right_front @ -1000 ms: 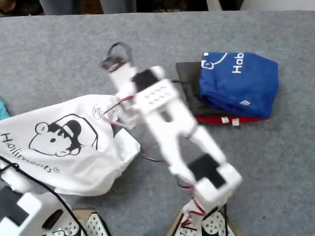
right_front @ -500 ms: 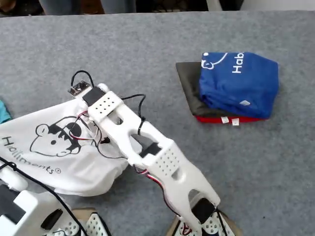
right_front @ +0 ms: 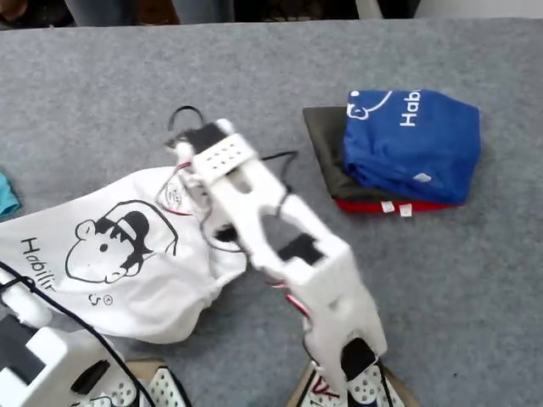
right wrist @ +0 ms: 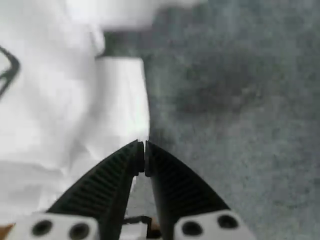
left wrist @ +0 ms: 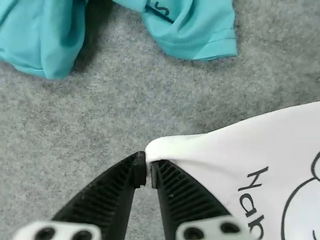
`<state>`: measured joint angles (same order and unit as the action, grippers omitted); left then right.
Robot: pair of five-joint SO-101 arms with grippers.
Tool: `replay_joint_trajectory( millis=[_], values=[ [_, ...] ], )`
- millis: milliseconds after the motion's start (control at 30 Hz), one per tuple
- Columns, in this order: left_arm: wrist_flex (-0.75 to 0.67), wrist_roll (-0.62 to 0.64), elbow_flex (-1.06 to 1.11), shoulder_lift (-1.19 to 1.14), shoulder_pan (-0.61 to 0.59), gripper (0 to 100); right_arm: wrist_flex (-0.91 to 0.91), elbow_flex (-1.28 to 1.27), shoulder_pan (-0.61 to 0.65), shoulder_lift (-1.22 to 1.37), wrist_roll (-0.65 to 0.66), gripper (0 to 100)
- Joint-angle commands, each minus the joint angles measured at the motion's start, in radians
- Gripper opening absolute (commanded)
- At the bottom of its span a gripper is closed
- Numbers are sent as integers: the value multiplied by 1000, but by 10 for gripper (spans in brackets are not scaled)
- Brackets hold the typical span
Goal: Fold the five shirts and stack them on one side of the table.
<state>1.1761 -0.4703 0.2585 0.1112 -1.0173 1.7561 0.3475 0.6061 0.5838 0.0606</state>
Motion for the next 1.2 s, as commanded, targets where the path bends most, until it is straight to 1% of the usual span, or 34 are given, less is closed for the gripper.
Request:
replay_joint_trajectory(
  millis=[0, 67, 133, 200, 267, 333, 400, 467, 500, 533, 633, 767, 867, 933, 967, 1000, 1033, 1100, 1167],
  values=[
    [-8, 21, -2, 8, 35, 29, 8, -286, -98, -275, 91, 12],
    [-6, 23, -1, 9, 50, 29, 8, -426, -144, -386, 170, 12],
    [-6, 25, -1, 9, 62, 29, -12, -521, -164, -479, 222, 15],
    [-6, 25, -1, 9, 68, 29, -61, -553, -157, -547, 226, 16],
    [-5, 26, -1, 9, 68, 29, -103, -545, -109, -572, 210, 39],
    [2, 26, -1, 9, 68, 29, -129, -512, -40, -558, 127, 132],
    [28, 26, -2, 9, 68, 29, -161, -456, 40, -521, 40, 270],
    [48, 26, -2, 9, 64, 29, -204, -372, 120, -460, 2, 388],
    [54, 26, -2, 9, 61, 29, -226, -325, 152, -421, -14, 424],
    [57, 26, -1, 9, 59, 29, -244, -274, 178, -374, -43, 436],
    [58, 26, -1, 9, 45, 29, -290, -102, 216, -191, -153, 396],
    [58, 26, -1, 9, 25, 29, -298, 127, 212, 88, -241, 289],
    [58, 23, -1, 9, 8, 29, -176, 302, 210, 255, -262, 162],
    [58, 20, -1, 9, -2, 29, -57, 421, 210, 332, -259, 28],
    [58, 20, -1, 9, -8, 29, 0, 479, 209, 363, -258, 10],
    [58, 20, -1, 9, -10, 29, 17, 510, 198, 383, -250, 33],
    [58, 21, -1, 9, -10, 29, 12, 507, 183, 386, -244, 24],
    [57, 23, 8, 9, -4, 29, 12, 472, 166, 349, -241, 14],
    [55, 21, 13, 9, 1, 29, 12, 371, 158, 283, -222, 12]
  ],
)
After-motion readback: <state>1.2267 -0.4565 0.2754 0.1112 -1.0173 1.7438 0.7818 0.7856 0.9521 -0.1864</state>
